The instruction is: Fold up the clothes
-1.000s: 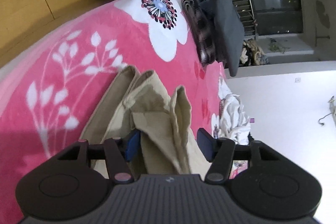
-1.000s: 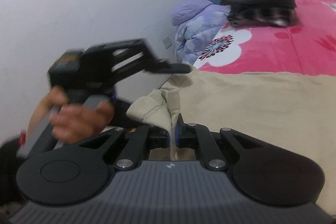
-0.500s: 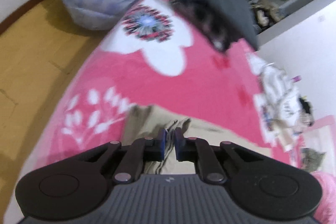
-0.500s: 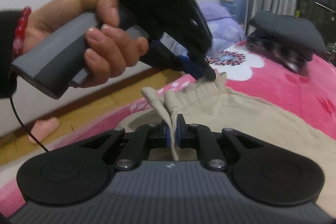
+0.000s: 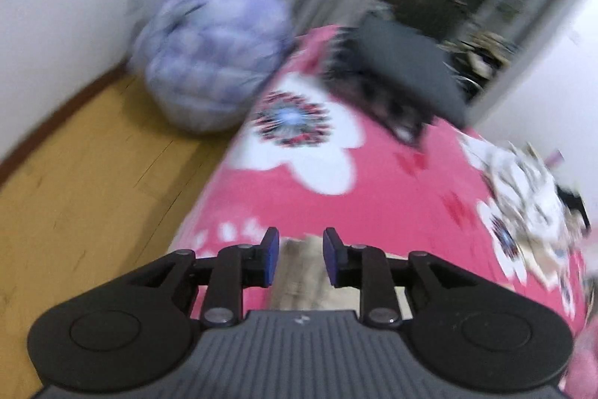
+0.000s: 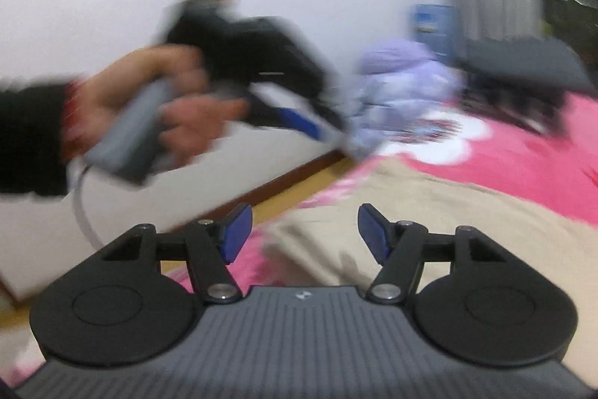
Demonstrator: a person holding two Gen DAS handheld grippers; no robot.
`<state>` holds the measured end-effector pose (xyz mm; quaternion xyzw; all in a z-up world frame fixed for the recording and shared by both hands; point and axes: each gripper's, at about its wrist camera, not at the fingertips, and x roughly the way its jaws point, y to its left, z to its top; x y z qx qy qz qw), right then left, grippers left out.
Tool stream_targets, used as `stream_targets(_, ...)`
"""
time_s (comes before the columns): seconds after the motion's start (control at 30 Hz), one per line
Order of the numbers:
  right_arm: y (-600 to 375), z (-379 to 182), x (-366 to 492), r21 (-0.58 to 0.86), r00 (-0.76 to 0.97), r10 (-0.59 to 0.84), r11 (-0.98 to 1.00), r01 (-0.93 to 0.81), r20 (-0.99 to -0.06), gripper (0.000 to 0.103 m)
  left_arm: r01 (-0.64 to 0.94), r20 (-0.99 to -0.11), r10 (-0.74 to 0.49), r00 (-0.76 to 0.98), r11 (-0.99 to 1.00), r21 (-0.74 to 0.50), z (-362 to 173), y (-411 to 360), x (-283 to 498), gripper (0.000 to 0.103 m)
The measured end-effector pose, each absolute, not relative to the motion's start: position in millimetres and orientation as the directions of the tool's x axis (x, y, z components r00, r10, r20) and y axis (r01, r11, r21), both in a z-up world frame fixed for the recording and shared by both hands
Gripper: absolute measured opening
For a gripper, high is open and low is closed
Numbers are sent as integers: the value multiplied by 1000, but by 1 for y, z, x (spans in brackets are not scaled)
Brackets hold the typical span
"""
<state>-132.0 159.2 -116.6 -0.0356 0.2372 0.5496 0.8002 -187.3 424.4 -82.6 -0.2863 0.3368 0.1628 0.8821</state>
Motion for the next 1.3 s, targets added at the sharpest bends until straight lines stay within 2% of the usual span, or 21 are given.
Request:
stream_targets(0.13,89,-119,-77,398,407,804,576,-714,-433,58,-324,-689,90,720,921,-219,-77,356,-178,26)
stream_targets(0.2,52,-124,-58,436,470,752,654,-618,-461,45,-253,-714,108,692,962,-99,-89,324,-172,27)
stream_targets(0.27,20,-129,-50,420,521,696,716,-557,-495,37,-266,-763,128,634,962,-60,-110,315,-168,27)
stream_targets(0.37,-24,-143,-52,336,565,599,795,-505,-568,33,-283,-819,154,553,959,-11,-141,302,-163,27)
stream_targets(0.43,-46,-160,-56,249,564,518,838,-486,-643,24,-301,-803,150,576,953,-38,-144,308,-168,26)
stream_targets(0.47,-57,-164,-61,235,558,497,848,-476,-665,13,-302,-801,153,578,953,-35,-143,309,-169,26)
stream_targets(0.5,-67,-167,-66,220,551,475,857,-465,-686,11,-300,-802,156,577,953,-30,-143,309,-169,26)
stream_targets(0.63,-108,-180,-84,180,522,395,892,-414,-756,12,-293,-803,169,571,956,-8,-143,309,-166,27)
stream_targets(0.77,-127,-153,-71,260,606,433,898,-355,-667,13,-286,-805,181,565,958,15,-143,308,-164,27)
stream_targets(0.83,-131,-149,-54,331,622,475,880,-341,-623,14,-292,-808,193,556,956,27,-142,307,-163,27)
stream_targets(1.0,-154,-173,-25,549,542,574,804,-229,-614,17,-302,-787,272,554,946,114,-109,296,-161,24)
stream_targets(1.07,-165,-181,-25,588,517,591,786,-193,-620,24,-267,-760,262,594,956,121,-89,285,-151,27)
stream_targets(1.2,-172,-190,-19,650,485,638,740,-173,-598,29,-121,-740,114,663,992,43,-69,245,-93,36)
stream_targets(1.3,-174,-194,-13,700,471,682,693,-174,-559,31,6,-758,-60,650,997,-74,-78,200,-28,44)
